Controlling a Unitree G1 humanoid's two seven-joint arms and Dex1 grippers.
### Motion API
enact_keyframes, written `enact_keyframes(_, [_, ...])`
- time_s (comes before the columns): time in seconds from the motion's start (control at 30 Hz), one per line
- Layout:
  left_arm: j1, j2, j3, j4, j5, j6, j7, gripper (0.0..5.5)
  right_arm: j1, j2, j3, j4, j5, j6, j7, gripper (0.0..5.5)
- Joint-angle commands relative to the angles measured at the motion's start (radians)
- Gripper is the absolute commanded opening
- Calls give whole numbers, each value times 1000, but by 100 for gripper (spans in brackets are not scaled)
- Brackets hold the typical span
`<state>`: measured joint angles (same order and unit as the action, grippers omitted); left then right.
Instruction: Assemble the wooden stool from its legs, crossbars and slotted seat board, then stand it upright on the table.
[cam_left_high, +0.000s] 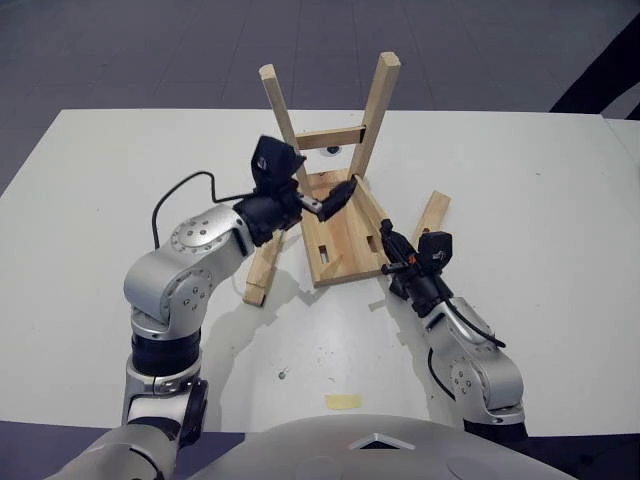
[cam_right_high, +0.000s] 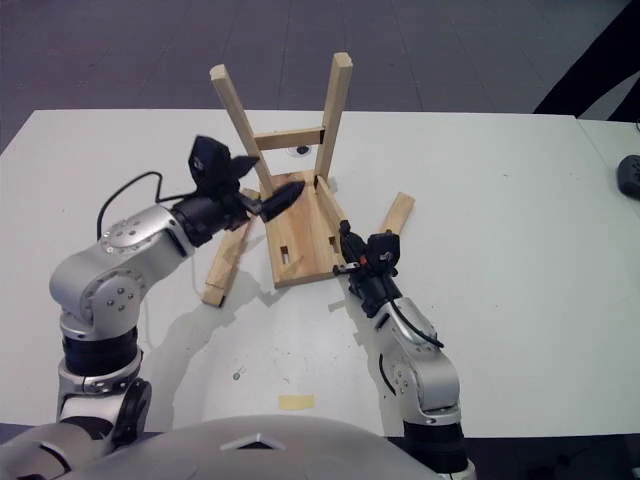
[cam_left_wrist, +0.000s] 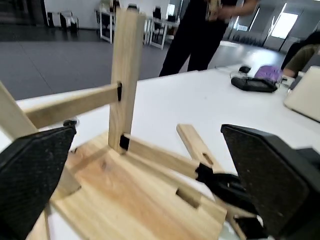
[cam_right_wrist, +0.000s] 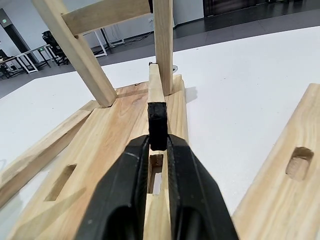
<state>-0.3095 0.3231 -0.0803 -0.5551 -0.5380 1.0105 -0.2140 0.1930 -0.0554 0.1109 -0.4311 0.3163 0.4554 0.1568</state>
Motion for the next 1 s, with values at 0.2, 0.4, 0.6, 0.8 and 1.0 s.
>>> enact_keyframes(0.2, [159, 63, -31, -152, 200, -107, 109, 540, 8, -2, -4, -8, -1, 2, 1, 39])
enact_keyframes(0.4, [327, 106, -57, -115, 234, -81, 83, 540, 5, -4, -11, -14, 1, 8, -1, 39])
enact_keyframes(0.6, [352, 136, -91, -113, 280, -10, 74, 540, 9, -6, -10, -15, 2, 9, -2, 39])
enact_keyframes(0.8, [455, 177, -4, -196, 258, 82, 34, 540, 15, -10, -13, -21, 4, 12, -1, 39])
enact_keyframes(1.0, [517, 138, -2, -176, 262, 54, 29, 512, 9, -9, -10, -16, 2, 11, 0, 39])
